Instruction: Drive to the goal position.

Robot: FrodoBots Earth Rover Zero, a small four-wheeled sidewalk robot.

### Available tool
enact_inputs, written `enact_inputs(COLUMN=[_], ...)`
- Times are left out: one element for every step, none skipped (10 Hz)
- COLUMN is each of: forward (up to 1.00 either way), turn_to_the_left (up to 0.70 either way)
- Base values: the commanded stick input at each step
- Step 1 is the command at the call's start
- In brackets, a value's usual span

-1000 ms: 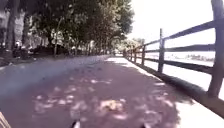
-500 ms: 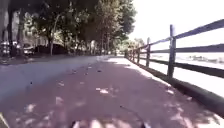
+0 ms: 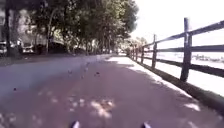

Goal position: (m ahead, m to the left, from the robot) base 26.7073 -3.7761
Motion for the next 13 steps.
enact_inputs(forward=[1.0,1.0,1.0,1.0,1.0,1.0,1.0,1.0,1.0,1.0,1.0,1.0,1.0], turn_to_the_left=[0.0,0.0,0.0,0.0,0.0,0.0,0.0,0.0,0.0,-0.09,-0.4,-0.4,-0.38])
